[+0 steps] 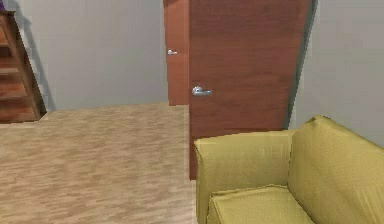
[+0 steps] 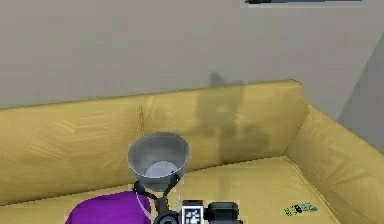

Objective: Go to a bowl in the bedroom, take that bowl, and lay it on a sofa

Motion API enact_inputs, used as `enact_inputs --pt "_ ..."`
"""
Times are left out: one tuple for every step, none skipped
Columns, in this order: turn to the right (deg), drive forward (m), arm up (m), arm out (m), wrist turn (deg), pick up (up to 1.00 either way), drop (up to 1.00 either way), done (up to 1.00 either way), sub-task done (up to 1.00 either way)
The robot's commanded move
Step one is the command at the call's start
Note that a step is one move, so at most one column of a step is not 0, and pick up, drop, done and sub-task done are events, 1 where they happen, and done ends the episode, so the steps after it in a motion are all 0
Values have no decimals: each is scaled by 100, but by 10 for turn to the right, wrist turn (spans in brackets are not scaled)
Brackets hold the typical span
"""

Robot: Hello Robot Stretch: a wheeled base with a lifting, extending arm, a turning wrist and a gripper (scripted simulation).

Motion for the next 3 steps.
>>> enact_inputs --pt "0 0 0 18 0 0 0 0 0" --pt "0 0 0 0 60 0 0 0 0" --pt "0 0 -14 0 0 0 0 0 0"
